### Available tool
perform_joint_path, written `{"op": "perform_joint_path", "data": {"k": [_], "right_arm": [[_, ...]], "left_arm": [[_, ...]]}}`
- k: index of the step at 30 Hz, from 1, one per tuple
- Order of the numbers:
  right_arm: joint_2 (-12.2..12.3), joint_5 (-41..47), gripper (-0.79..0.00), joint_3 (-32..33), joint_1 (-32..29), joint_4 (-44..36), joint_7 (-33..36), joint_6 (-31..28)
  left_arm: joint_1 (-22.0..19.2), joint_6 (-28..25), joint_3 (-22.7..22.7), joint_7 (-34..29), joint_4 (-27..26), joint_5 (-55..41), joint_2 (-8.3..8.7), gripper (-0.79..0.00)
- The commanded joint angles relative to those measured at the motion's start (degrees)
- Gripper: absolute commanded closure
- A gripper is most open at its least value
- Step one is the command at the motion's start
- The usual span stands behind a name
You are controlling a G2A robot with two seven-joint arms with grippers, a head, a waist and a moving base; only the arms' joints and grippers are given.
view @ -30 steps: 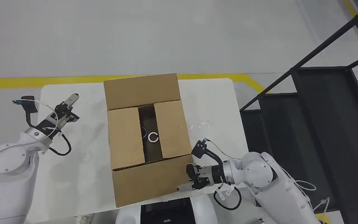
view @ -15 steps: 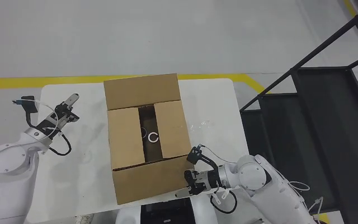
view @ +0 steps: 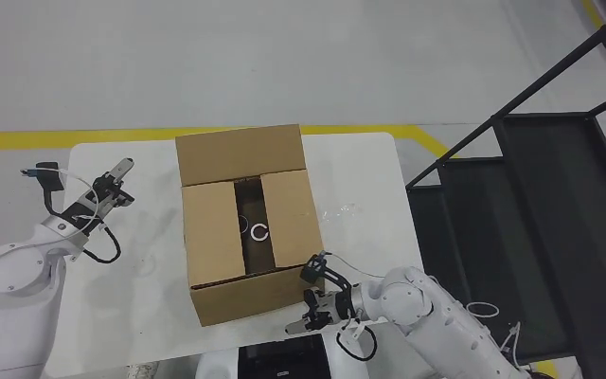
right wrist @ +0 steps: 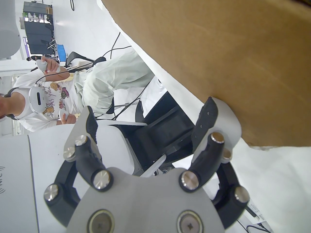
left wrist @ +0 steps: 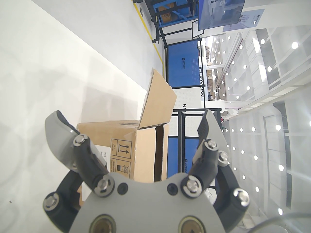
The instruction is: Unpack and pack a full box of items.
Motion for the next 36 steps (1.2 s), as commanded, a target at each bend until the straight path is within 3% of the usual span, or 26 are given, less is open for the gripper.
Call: {"op": "perform_joint_path", "data": {"k": [1, 7, 11, 14, 20, 22, 27, 36], "right_arm": [[0.0, -0.4, -0.785, -0.5, 0.4, 0.5, -0.4, -0.5], [-0.1, -1.6, -0.785, -1.7, 1.5, 1.8, -2.6, -1.0], [0.0, 8.7, -0.785, -1.2, 1.9, 0.9, -1.7, -6.3], [0.3, 14.3, -0.785, 0.7, 2.6, -0.8, -0.4, -6.2], [0.1, 23.8, -0.785, 0.9, 7.2, -2.8, 2.2, -0.3], [-0.3, 24.5, -0.785, -0.4, 10.5, -1.1, 2.0, 4.0], [-2.6, 25.2, -0.785, -7.2, 18.9, 4.3, -2.5, 11.2], [-7.8, 24.2, -0.785, -19.9, 29.3, 13.3, -10.8, 14.9]], "left_arm": [[0.0, 0.0, 0.0, 0.0, 0.0, 0.0, 0.00, -0.785], [0.0, 0.0, 0.0, 0.0, 0.0, 0.0, 0.00, -0.785], [0.0, 0.0, 0.0, 0.0, 0.0, 0.0, 0.00, -0.785], [0.0, 0.0, 0.0, 0.0, 0.0, 0.0, 0.00, -0.785], [0.7, 0.0, -0.2, 1.2, -0.5, 0.5, -0.06, -0.785], [1.1, 0.0, -0.8, 1.9, -0.6, 0.8, -0.05, -0.785], [2.2, -0.2, -2.7, 2.8, -0.4, 0.6, 0.01, -0.785], [3.9, -0.5, -6.0, 2.7, -0.2, 0.3, 0.21, -0.785]]}}
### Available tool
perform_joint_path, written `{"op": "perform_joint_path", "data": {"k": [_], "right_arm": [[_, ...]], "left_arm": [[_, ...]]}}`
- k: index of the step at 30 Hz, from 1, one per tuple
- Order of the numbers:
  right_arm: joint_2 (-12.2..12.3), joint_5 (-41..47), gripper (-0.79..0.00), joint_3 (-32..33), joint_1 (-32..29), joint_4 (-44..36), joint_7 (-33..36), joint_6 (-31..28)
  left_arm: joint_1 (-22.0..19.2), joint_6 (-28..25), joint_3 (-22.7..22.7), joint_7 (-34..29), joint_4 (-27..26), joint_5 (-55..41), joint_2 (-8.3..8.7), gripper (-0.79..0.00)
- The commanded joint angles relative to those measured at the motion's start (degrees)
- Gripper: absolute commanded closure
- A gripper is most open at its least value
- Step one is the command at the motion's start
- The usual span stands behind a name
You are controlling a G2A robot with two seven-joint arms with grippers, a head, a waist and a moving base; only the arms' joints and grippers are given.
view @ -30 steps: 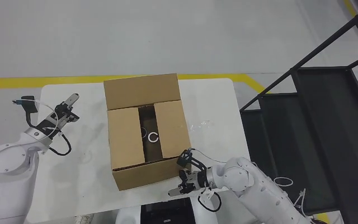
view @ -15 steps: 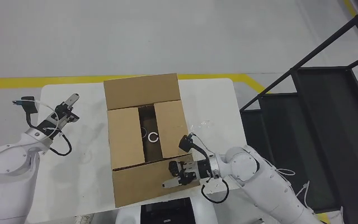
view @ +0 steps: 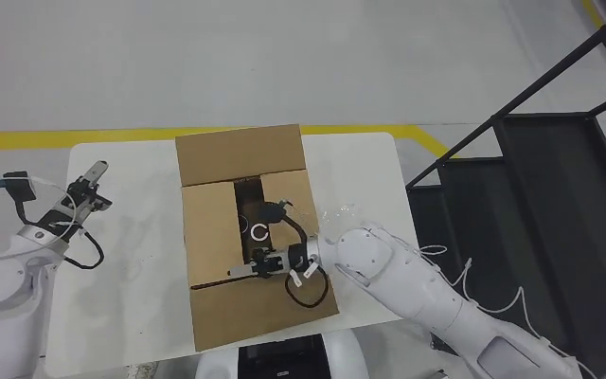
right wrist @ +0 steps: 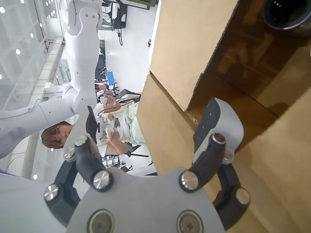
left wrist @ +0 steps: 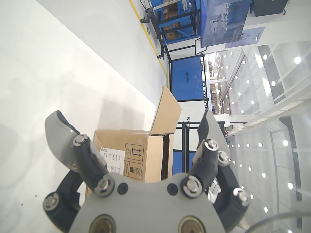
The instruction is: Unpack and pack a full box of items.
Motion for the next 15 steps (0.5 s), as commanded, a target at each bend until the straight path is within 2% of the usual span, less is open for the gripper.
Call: {"op": "perform_joint_path", "data": {"k": [1, 8, 15], "right_arm": [[-1.0, -1.6, -0.785, -2.3, 2.0, 1.9, -1.8, 1.3], [-3.8, -0.2, -0.785, -6.6, 5.4, 5.5, -3.5, 0.7], [-5.0, 5.1, -0.785, -6.1, 6.2, 4.4, -2.7, -6.3]], "left_arm": [[0.3, -0.1, -0.5, 0.0, 0.0, -0.1, 0.01, -0.785], [0.8, -0.5, -1.2, -0.1, 0.3, -0.6, -0.05, -0.785], [0.7, -0.6, -1.2, 0.1, 0.5, -0.7, -0.15, -0.785]]}}
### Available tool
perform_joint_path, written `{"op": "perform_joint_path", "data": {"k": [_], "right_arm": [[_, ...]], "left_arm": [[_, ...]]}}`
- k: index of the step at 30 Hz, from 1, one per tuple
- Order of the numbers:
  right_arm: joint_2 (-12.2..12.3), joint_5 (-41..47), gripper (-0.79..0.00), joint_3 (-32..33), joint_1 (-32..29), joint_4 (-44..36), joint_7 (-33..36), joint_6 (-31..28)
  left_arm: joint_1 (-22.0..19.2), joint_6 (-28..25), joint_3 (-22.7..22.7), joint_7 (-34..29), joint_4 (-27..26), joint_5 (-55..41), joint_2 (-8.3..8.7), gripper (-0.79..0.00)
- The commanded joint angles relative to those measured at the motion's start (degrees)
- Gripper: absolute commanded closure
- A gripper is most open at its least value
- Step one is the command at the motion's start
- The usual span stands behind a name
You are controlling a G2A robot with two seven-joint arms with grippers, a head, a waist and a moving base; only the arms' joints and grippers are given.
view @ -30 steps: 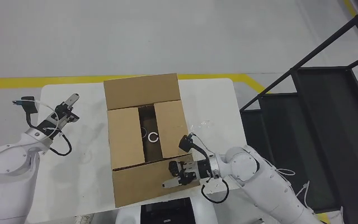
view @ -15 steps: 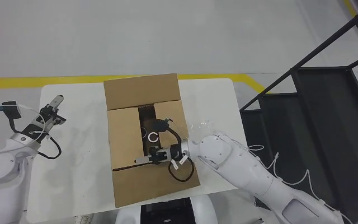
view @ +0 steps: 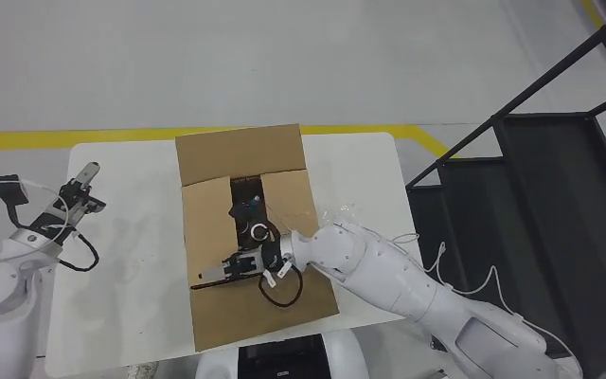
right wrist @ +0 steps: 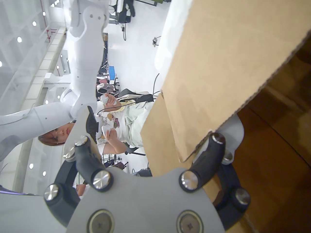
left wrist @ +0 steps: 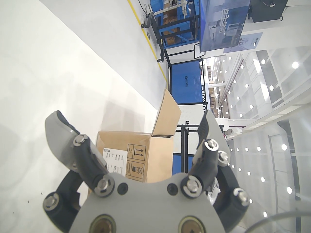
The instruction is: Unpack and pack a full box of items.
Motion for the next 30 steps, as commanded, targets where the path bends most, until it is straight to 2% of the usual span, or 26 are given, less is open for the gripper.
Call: {"op": "perform_joint_path", "data": {"k": [1, 8, 14, 21, 26, 30], "right_arm": [[-0.2, 1.7, -0.785, 0.2, 0.0, -0.1, 0.4, -2.1], [-2.3, 4.6, -0.785, -1.8, 1.1, -0.2, -2.1, -8.1], [-6.1, 4.0, -0.785, -8.4, 3.6, 1.6, -4.4, -10.1], [-12.3, -1.7, -0.785, -16.3, 8.1, 9.2, -8.4, -6.1], [-16.0, -6.4, -0.785, -19.3, 9.8, 14.8, -11.2, -2.4], [-17.8, -8.6, -0.785, -20.1, 10.1, 17.1, -12.0, -0.8]], "left_arm": [[-0.1, 0.0, 0.1, 0.1, 0.1, 0.0, -0.03, -0.785], [-0.8, -0.4, 0.0, 3.2, 0.5, -2.0, -0.41, -0.785], [-0.5, -1.3, -1.8, 6.5, -0.4, -3.7, -0.65, -0.785], [1.5, -3.6, -5.6, 9.4, -1.9, -6.8, -0.92, -0.785], [2.7, -5.3, -7.5, 7.3, -3.2, -8.1, -0.93, -0.785], [2.7, -6.1, -7.3, 4.5, -3.9, -9.1, -0.96, -0.785]]}}
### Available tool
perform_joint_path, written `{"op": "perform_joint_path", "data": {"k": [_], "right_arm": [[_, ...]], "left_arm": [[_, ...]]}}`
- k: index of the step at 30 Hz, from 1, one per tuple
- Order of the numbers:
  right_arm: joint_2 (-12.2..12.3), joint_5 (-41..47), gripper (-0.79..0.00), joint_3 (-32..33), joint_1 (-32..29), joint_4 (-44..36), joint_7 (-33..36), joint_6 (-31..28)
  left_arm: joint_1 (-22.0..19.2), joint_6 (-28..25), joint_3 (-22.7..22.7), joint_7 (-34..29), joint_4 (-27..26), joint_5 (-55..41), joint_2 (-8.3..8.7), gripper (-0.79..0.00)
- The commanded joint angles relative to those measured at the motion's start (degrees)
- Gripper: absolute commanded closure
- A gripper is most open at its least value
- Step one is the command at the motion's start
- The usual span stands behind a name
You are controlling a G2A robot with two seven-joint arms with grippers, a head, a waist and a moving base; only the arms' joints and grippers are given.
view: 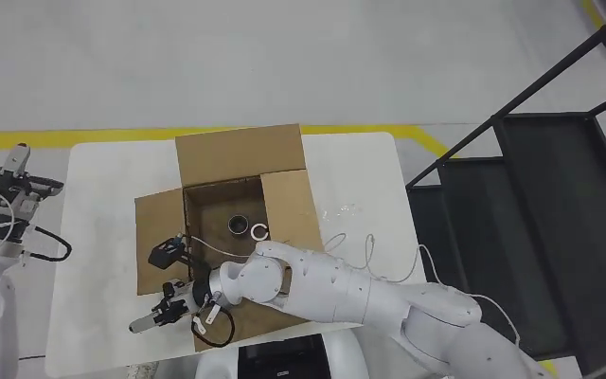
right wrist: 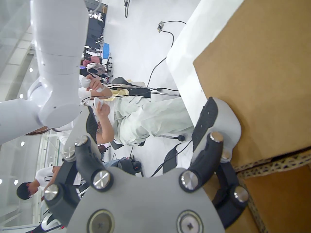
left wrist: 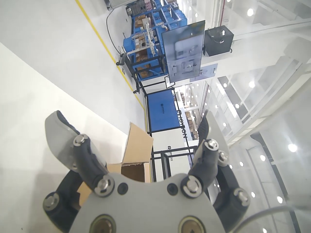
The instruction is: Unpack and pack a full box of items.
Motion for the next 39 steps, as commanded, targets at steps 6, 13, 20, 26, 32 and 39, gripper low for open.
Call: {"op": "perform_joint_path", "data": {"k": [6, 13, 20, 26, 32, 39], "right_arm": [[-0.9, -1.3, -0.785, 1.3, -0.3, 0.5, 1.7, -1.1], [1.2, -0.5, -0.785, 6.0, -2.6, -3.4, 4.5, -3.8], [5.7, -1.0, -0.785, 15.1, -7.8, -12.4, 7.4, -5.4], [10.4, -5.0, -0.785, 26.3, -16.2, -22.0, 8.7, -4.7], [13.9, -7.0, -0.785, 36.3, -25.2, -29.3, 11.3, -3.9], [14.8, -7.1, -0.785, 37.2, -27.7, -30.7, 14.0, -4.6]], "left_arm": [[-2.0, 3.5, 4.7, -6.2, 1.7, 1.5, 0.02, -0.785], [-5.1, 5.4, 10.0, -9.6, 5.6, 1.8, -0.27, -0.785], [-6.9, 6.3, 12.7, -10.1, 7.7, 3.5, -0.46, -0.785], [-8.4, 7.0, 16.5, -11.4, 9.4, 4.4, -0.81, -0.785], [-10.5, 7.1, 19.6, -11.0, 11.4, 6.2, -1.17, -0.785], [-10.0, 6.1, 14.0, -5.7, 9.4, 7.7, -0.63, -0.785]]}}
